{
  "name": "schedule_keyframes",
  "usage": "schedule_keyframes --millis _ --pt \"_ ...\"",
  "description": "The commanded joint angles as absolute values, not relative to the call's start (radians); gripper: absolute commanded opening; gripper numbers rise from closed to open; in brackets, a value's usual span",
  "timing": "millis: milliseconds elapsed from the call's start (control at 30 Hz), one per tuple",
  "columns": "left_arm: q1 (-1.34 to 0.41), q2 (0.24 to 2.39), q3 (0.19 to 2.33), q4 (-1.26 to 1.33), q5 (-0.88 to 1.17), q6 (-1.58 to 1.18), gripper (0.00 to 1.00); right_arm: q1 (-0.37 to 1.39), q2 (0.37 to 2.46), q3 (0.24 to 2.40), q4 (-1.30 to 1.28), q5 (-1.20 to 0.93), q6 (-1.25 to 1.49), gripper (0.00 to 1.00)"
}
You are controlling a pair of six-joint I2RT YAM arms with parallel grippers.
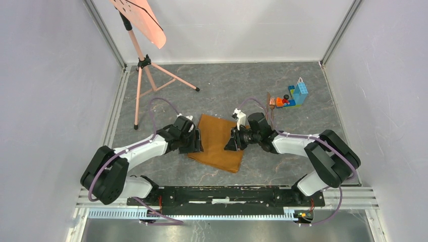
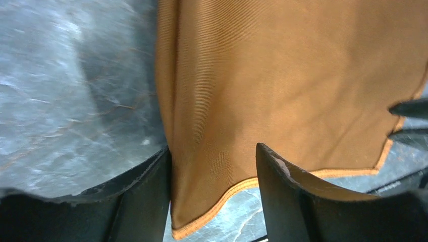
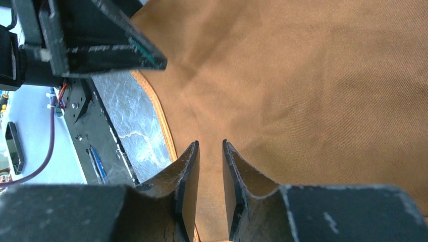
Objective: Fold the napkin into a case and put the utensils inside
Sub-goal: Smooth out the square-folded napkin at the center of the board.
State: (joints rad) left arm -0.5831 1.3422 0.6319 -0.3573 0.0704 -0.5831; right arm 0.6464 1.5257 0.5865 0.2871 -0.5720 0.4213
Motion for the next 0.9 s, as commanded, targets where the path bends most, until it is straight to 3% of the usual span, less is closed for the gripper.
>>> schedule_keyframes --millis 0,133,333,500,633,733,867 --pt "-0.664 1.297 0.557 -0.243 0.192 -0.69 0.65 0.65 1.557 0.646 0.316 -0.6 0.377 0.29" --pt "-0.783 1.28 0.598 -0.263 0.111 -0.754 0.68 0.649 1.546 0.667 0.284 -0.582 0.342 0.29" --pt "-0.785 1.106 0.549 -0.458 -0.105 -0.807 0.78 0.65 1.569 0.695 0.288 -0.617 0.347 0.32" --pt "-0.784 1.022 0.505 -0.46 -0.116 -0.834 0.73 0.682 1.64 0.746 0.358 -0.665 0.406 0.36" --pt "-0.783 1.049 0.491 -0.418 -0.052 -0.814 0.75 0.716 1.699 0.799 0.378 -0.661 0.423 0.45" --pt "-0.784 1.067 0.483 -0.402 -0.035 -0.804 0.68 0.722 1.727 0.811 0.401 -0.675 0.438 0.46" --pt "-0.786 1.1 0.482 -0.361 0.03 -0.762 0.68 0.724 1.736 0.818 0.382 -0.672 0.418 0.46"
